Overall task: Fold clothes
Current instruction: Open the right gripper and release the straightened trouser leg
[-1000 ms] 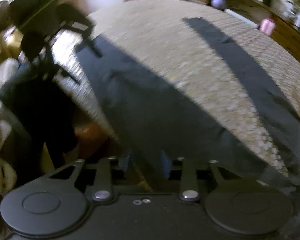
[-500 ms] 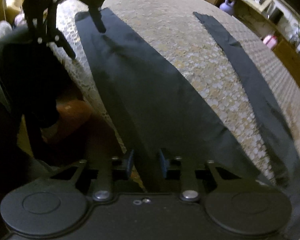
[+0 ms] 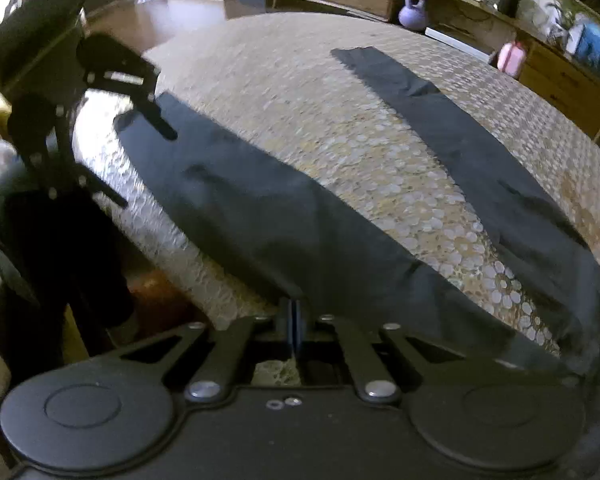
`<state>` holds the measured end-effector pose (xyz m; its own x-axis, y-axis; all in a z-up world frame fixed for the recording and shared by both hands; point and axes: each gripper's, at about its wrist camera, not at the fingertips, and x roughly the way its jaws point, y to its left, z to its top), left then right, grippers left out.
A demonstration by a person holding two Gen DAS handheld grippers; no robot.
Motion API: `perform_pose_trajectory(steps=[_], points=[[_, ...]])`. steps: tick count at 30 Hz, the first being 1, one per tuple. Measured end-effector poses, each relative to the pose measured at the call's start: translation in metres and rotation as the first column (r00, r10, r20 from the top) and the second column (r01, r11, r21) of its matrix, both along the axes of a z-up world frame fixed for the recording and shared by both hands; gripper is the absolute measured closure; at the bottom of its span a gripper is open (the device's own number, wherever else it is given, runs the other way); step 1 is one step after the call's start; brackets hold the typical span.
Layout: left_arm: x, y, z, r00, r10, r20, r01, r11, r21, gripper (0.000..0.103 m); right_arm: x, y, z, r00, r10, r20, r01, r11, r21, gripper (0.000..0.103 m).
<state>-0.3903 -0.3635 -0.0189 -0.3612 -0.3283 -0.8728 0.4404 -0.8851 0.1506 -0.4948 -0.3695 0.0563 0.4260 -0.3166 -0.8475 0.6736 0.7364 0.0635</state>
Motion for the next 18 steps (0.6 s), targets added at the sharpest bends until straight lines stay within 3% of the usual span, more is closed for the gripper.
perform_pose_trajectory(steps=[6,11,17,18], points=[[-0.007,-0.003,-0.003,1.0,-0.019,0.018,0.019,1.0,-0.007,0.032,-0.009,-0.011,0.002,0.998,-0.032,0.052,0.031,0.999,0.014,0.0],[-0.009,-0.007,-0.004,1.0,-0.024,0.013,0.023,0.999,0.023,0.059,-0.012,-0.014,-0.001,0.997,-0.037,0.073,0.035,0.999,0.028,0.0],[-0.011,-0.011,-0.004,1.0,-0.024,0.012,0.023,0.997,0.068,0.078,-0.021,-0.019,0.005,0.989,-0.067,0.134,0.063,0.997,0.033,0.0],[-0.011,-0.012,-0.003,1.0,-0.023,0.009,0.022,0.997,0.078,0.088,-0.023,-0.02,0.007,0.986,-0.076,0.148,0.072,0.997,0.032,0.0]])
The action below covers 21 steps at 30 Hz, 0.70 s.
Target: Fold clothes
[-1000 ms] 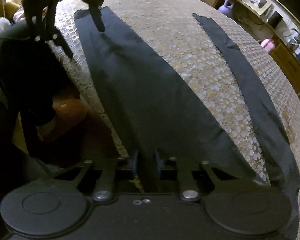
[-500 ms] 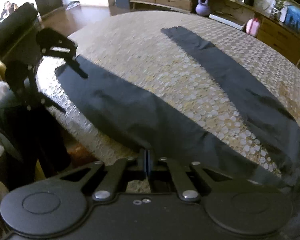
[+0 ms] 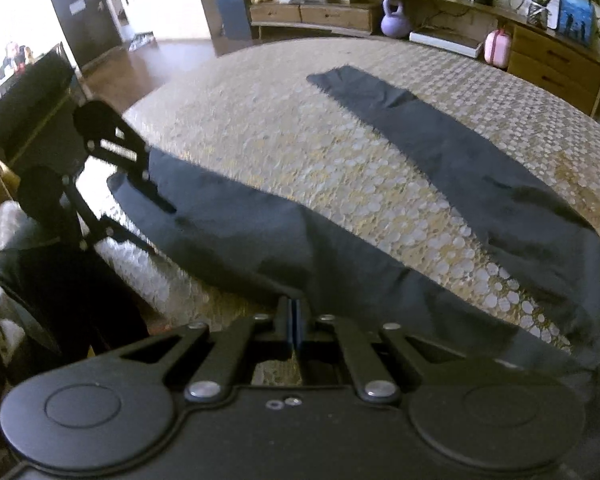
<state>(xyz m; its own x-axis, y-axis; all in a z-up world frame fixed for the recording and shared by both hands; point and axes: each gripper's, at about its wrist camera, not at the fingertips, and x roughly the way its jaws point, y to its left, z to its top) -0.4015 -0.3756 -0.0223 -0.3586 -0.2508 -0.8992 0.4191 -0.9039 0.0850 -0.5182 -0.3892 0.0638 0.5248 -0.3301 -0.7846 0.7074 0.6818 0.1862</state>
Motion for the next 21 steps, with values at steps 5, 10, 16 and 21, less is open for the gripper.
perform_pose_trajectory(steps=[5,10,16,21], points=[[0.002,-0.006,0.002,0.999,0.033,0.009,-0.033,0.999,0.003,0.095,-0.005,0.0,0.003,0.999,-0.012,0.034,0.011,1.0,0.009,0.0],[0.004,-0.009,0.009,0.998,0.058,0.001,-0.058,0.998,-0.032,0.097,-0.007,0.006,-0.001,0.999,-0.017,0.042,0.016,1.0,0.013,0.0],[0.009,-0.016,0.014,0.994,0.106,0.0,-0.105,0.993,-0.056,0.097,-0.017,0.034,-0.006,0.998,-0.04,-0.04,0.039,0.999,-0.037,0.0],[0.008,-0.022,0.018,0.993,0.117,0.009,-0.117,0.992,-0.054,0.097,-0.055,0.069,-0.007,0.971,-0.102,-0.215,0.089,0.994,-0.067,0.0]])
